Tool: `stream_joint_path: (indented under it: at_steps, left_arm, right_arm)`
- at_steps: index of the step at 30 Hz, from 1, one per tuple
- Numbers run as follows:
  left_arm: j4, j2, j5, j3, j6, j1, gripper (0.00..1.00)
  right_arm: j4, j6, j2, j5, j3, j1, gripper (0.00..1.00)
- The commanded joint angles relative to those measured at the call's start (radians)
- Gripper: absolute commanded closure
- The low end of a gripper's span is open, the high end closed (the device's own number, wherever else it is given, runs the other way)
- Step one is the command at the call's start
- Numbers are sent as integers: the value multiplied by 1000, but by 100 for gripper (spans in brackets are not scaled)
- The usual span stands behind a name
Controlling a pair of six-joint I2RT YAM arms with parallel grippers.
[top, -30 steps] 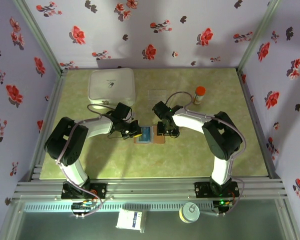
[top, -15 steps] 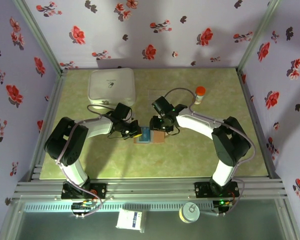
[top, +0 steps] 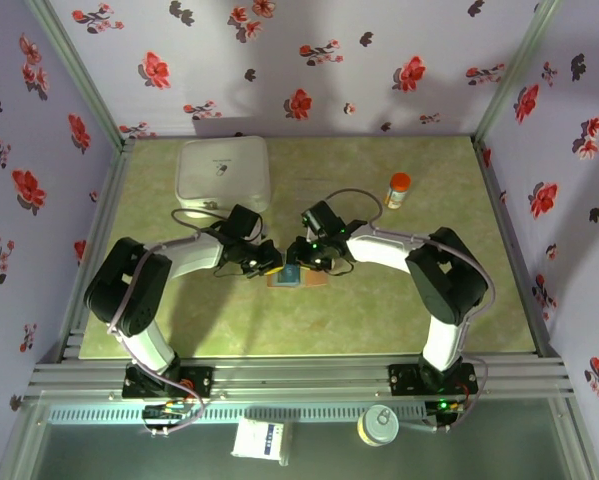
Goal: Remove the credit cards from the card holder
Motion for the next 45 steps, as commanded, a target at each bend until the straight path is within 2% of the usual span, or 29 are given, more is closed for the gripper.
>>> stream_joint_path:
  at_steps: [1, 14, 21, 32, 45]
  left_arm:
    - [-48, -34, -2, 21, 3, -2, 87]
    - [-88, 40, -29, 27, 41, -1, 98]
    - [-100, 50, -41, 22, 46, -1, 98]
    - [-90, 32, -42, 17, 49, -2, 97]
    - [-86, 15, -42, 10, 40, -1, 97]
  right_arm:
    - [49, 20, 20, -30, -18, 6, 66]
    - [26, 14, 45, -3, -30, -3, 71]
    - [-76, -25, 41, 63, -2, -3, 72]
    - [-125, -57, 10, 115, 10, -5, 72]
    - [34, 0, -60, 12, -42, -3, 75]
